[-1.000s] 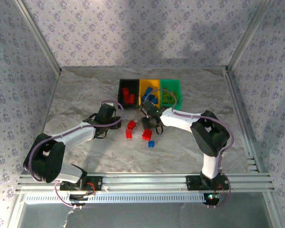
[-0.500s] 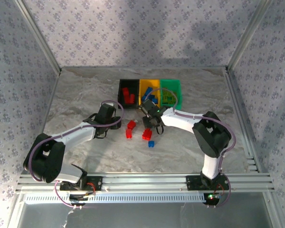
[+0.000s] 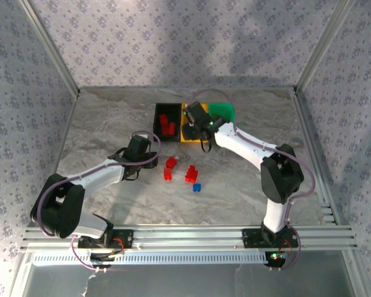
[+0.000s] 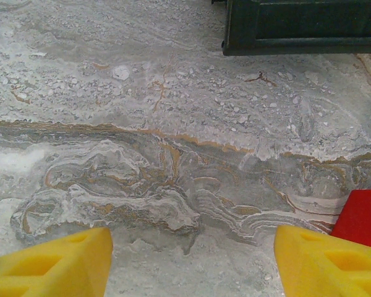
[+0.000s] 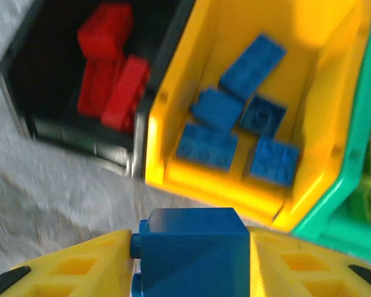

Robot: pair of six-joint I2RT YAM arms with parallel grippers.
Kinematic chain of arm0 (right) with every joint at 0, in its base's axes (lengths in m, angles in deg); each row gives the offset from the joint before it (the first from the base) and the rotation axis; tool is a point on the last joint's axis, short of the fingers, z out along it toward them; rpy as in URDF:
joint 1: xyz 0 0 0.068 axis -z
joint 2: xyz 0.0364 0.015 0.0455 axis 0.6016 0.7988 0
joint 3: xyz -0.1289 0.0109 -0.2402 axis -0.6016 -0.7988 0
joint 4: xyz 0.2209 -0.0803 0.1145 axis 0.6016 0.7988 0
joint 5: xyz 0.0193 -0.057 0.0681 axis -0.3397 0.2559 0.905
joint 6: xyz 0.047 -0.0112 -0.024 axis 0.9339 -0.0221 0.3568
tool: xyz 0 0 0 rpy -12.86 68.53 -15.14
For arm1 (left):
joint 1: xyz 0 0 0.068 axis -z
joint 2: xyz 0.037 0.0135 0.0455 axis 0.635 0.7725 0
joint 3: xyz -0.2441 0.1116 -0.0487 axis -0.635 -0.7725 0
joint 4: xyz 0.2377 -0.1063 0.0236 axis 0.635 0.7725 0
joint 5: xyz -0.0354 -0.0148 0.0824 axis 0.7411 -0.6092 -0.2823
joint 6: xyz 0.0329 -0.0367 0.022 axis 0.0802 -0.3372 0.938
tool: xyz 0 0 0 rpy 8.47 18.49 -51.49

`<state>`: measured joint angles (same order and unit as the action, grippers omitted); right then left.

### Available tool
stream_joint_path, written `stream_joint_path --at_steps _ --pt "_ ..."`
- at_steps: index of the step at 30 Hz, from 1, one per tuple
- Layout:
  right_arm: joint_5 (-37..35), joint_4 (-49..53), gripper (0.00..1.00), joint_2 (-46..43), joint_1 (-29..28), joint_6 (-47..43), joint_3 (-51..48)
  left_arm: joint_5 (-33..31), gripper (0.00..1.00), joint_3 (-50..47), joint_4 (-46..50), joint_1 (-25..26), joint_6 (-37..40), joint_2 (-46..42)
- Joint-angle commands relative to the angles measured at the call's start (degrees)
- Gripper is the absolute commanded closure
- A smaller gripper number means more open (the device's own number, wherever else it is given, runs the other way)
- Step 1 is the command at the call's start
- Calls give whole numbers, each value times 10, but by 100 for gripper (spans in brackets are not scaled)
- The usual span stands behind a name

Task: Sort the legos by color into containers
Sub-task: Place the lego in the container, then pick up the lego from the bottom-center of the table.

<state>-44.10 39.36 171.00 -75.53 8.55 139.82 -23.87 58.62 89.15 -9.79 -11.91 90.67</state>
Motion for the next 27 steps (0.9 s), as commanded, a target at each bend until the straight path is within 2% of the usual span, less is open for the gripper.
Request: stream_joint_path --at_steps 1,6,9,12,17,27 --pt "25 20 51 55 36 -23 69 -5 31 16 7 -3 -4 -8" --pt "48 41 50 139 71 -20 177 -8 31 17 8 -3 -2 -9" --pt "39 68 46 185 82 -18 241 -5 31 18 7 -3 -1 -5" --pt "47 73 40 191 86 -12 246 -4 31 20 8 -4 -1 -3" --pt "51 25 38 121 61 -14 152 -2 31 20 8 -3 -1 -3" --pt "36 -34 36 -102 -32 -3 -154 15 31 18 4 -3 -4 -8"
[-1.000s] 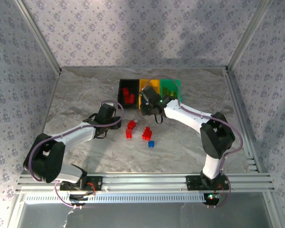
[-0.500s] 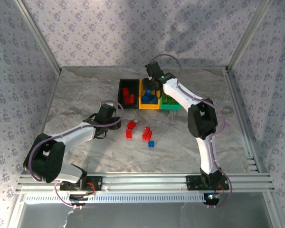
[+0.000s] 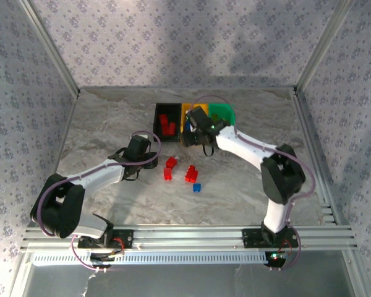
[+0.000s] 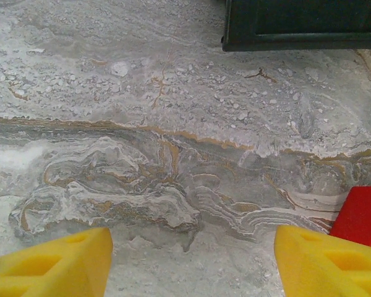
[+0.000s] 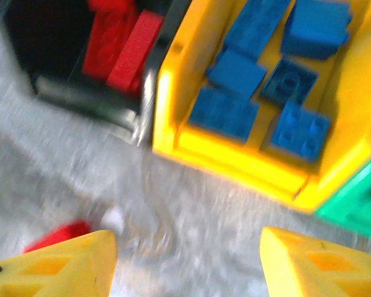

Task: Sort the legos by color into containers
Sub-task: Pick up the lego from the bottom-center of the table.

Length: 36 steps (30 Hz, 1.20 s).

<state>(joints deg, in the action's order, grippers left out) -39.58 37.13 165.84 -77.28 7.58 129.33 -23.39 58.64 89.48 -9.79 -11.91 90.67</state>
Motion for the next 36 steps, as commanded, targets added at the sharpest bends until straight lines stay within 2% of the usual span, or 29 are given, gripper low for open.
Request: stream_joint_path --at_steps 1,5,10,17,24,29,32,36 --pt "-17 -4 36 -68 -26 13 -72 10 31 17 0 -3 -5 -8" --pt "-31 14 37 -113 -71 49 -160 14 30 17 -1 -4 -7 -6" --pt "-37 42 36 -153 -128 75 -220 15 31 18 -1 -3 -9 -1" --pt "-19 35 35 -186 -159 138 -262 12 31 17 -2 -3 -9 0" --pt "-30 0 35 -142 -174 218 -268 14 31 17 -2 -3 -9 0" --pt "-48 6 35 -103 -181 239 -253 11 31 16 -1 -3 -9 -4" --pt "-60 14 38 -86 -189 239 -244 15 31 18 0 -3 -10 -4" --pt "-66 23 46 -69 -190 244 -238 16 31 15 -1 -4 -10 -8"
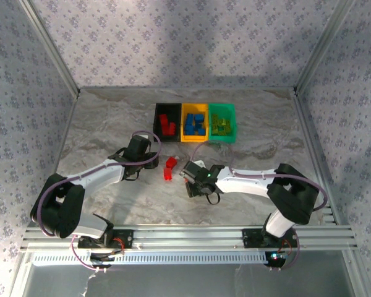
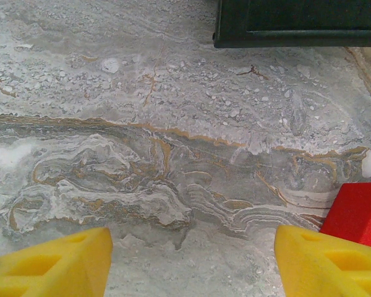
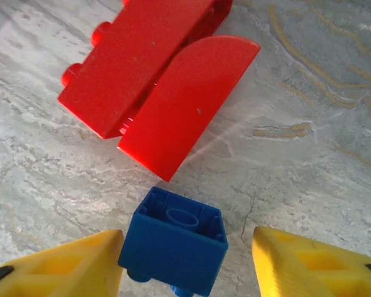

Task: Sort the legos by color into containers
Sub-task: Pick up the lego from the bottom-center of the table, then pick up the lego from the center of the table.

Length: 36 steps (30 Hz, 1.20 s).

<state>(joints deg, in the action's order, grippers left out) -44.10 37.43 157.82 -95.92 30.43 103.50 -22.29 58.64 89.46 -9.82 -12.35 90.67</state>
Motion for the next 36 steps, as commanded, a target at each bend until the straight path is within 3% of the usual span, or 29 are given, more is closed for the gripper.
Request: stream_joint_path --at_steps 1,4,14,19,21,26,36 --pt "-20 19 51 11 -5 15 21 2 31 15 0 -3 -6 -7" --pt "-26 21 61 8 -7 12 21 6 31 17 0 -3 -6 -6" --pt "-81 41 68 -52 -7 -19 38 5 31 16 -1 -3 -7 -5" --pt "-109 26 69 -81 16 -77 65 10 31 17 -1 -3 -8 -3" --pt "-94 13 76 -75 41 -103 86 9 30 15 -3 -3 -8 -4" --pt "-85 -25 80 -29 100 -163 159 3 31 17 0 -3 -6 -2" --pt "23 -34 80 158 239 -205 357 0 31 13 1 -3 -5 -14"
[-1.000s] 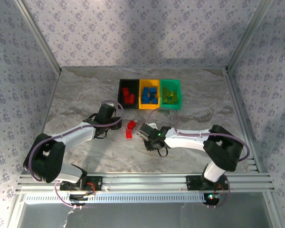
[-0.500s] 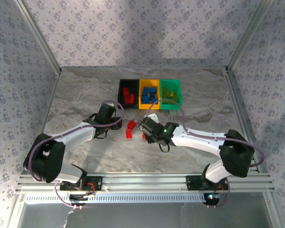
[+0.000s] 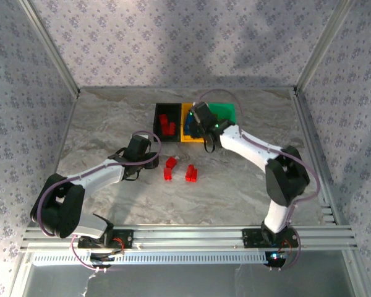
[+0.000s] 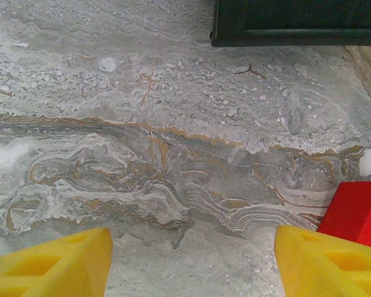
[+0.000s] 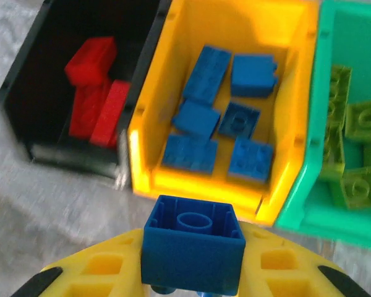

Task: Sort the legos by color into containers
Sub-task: Pick up the lego from the center of the table.

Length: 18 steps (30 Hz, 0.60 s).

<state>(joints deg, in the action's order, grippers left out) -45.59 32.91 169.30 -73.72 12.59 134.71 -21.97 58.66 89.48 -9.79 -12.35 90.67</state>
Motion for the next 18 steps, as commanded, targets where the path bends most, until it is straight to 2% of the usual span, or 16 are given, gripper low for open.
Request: stream_joint_path --at_steps 1,5,6,7,8,10,18 --pt "51 15 79 62 27 -30 64 -3 31 13 1 -4 -5 -15" --pt "85 35 73 124 52 -38 137 5 31 11 -2 -2 -5 -21" --pt "96 49 67 140 56 -39 157 9 31 9 -5 -2 -3 -21" --pt "114 70 55 160 61 -41 189 13 30 6 -9 -2 -2 -22" --pt "134 95 48 177 65 -46 218 18 30 6 -12 -2 0 -22" --pt "139 95 46 177 62 -49 221 28 30 6 -17 -2 2 -19" --pt "135 46 44 82 50 -51 91 79 31 11 -37 2 16 4"
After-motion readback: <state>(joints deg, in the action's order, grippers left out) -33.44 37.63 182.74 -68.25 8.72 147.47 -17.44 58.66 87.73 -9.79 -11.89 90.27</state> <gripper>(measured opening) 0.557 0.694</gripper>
